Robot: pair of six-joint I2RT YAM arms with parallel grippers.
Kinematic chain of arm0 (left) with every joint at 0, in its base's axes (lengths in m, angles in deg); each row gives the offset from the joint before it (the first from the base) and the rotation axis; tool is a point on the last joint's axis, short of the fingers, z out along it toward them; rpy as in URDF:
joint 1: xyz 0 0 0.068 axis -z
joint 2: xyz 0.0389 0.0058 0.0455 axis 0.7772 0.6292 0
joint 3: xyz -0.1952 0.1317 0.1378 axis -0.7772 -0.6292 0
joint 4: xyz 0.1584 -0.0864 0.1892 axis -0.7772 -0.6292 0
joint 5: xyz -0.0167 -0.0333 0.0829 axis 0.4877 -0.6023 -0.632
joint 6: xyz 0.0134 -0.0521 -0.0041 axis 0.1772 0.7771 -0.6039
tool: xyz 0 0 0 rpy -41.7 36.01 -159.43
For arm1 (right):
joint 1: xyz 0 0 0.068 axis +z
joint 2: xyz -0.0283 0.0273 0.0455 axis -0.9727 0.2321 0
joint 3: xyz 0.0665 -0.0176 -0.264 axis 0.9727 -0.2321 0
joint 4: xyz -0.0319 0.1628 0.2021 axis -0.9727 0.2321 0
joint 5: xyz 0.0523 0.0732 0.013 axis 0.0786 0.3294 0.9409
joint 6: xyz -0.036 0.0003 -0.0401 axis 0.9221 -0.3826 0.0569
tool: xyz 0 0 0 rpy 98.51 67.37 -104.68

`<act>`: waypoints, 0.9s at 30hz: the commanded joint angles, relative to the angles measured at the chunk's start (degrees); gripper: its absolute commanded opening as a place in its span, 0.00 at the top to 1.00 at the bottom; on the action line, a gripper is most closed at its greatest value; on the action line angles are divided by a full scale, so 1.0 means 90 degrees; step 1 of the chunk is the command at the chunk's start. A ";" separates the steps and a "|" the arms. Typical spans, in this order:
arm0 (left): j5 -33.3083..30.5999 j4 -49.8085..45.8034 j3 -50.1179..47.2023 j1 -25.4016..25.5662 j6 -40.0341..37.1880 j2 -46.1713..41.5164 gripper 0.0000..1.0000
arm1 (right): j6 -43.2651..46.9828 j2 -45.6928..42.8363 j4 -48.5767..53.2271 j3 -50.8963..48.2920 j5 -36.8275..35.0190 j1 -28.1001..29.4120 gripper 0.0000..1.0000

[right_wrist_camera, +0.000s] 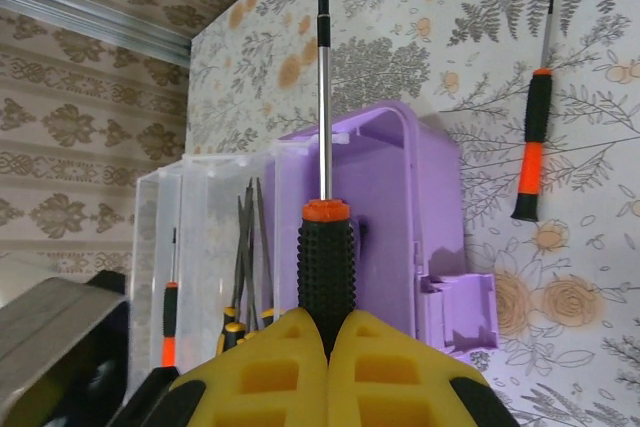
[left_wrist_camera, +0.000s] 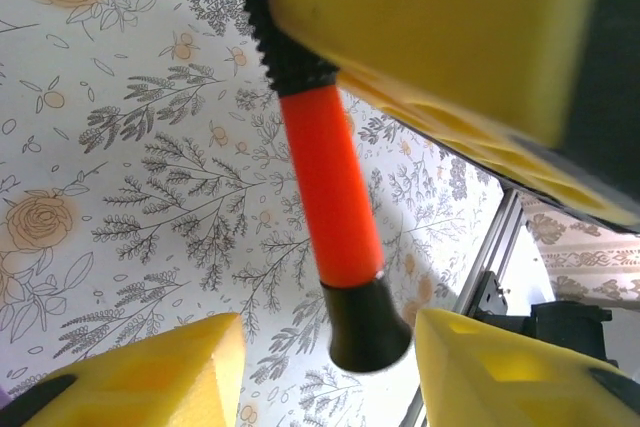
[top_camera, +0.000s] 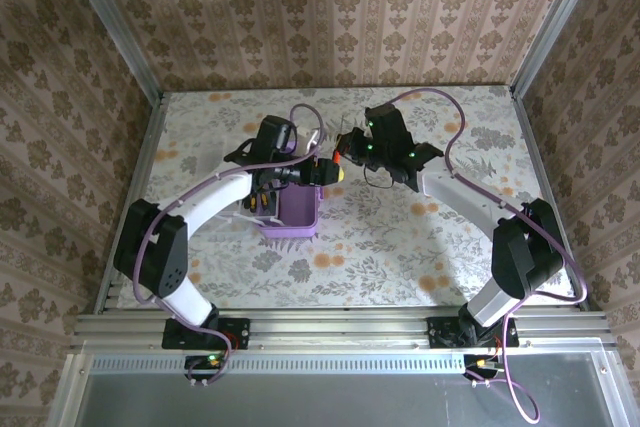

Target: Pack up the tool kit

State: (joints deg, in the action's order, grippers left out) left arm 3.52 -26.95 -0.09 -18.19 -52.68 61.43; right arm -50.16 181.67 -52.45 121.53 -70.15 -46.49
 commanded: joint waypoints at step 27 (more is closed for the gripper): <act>-0.2515 -0.3063 0.1029 -0.0188 -0.0918 -0.1063 1.00 | 0.0448 -0.1801 0.0397 -0.0210 -0.0461 -0.0309 0.46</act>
State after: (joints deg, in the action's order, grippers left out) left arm -11.10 -44.15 5.98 -18.95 -56.70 56.73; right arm -48.68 169.70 -51.23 119.85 -70.48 -48.09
